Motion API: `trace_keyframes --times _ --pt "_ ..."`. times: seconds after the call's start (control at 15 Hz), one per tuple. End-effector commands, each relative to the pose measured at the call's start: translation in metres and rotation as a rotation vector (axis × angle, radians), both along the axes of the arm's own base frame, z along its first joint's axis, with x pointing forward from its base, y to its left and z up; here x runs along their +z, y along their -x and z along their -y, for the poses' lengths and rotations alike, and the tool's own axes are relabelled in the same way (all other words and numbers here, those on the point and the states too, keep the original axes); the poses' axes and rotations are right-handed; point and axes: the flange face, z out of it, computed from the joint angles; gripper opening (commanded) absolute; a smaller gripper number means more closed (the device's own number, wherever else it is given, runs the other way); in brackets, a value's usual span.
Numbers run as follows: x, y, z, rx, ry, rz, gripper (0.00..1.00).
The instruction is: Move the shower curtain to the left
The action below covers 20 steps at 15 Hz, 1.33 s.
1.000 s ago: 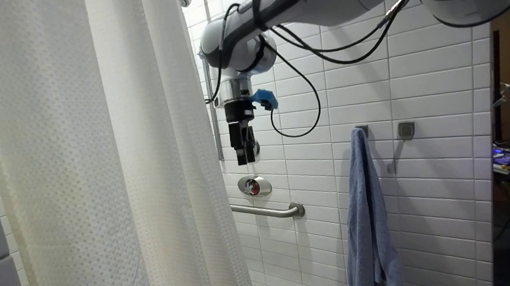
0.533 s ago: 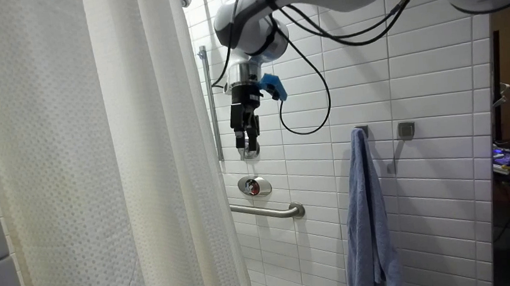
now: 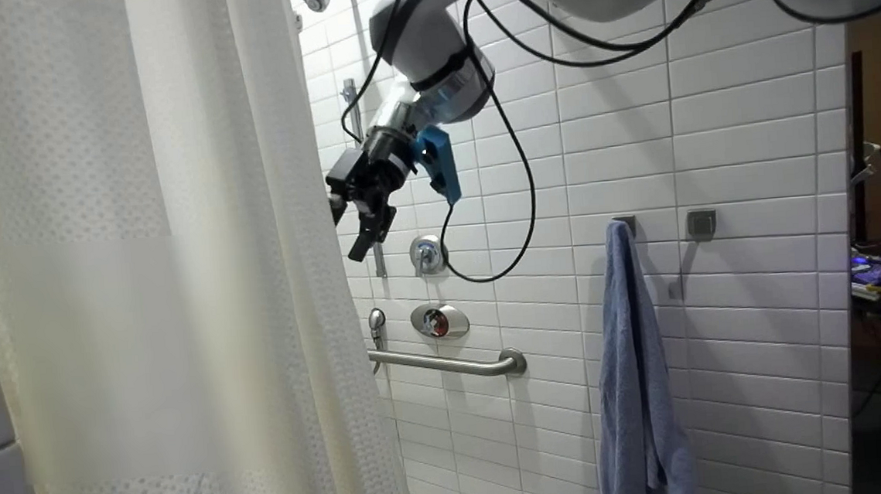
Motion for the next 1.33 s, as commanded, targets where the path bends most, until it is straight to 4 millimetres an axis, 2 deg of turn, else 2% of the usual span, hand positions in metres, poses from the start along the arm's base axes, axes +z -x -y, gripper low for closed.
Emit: trace_keyframes --times 0.0,0.27,0.67,0.73,0.87,1.2,1.27 --pt "-0.005 0.009 -0.021 -0.012 -0.198 0.024 1.00" --pt "-0.012 0.016 -0.029 -0.003 -0.399 0.031 1.00" --pt "-0.030 0.020 -0.020 0.000 -0.554 -0.070 1.00" --pt "-0.034 0.021 -0.019 -0.001 -0.575 -0.088 0.75" --pt "-0.040 0.023 -0.015 -0.001 -0.592 -0.114 0.69" --pt "-0.047 0.021 0.000 -0.004 -0.554 -0.143 0.29" --pt "-0.046 0.020 0.005 -0.004 -0.530 -0.138 0.30"
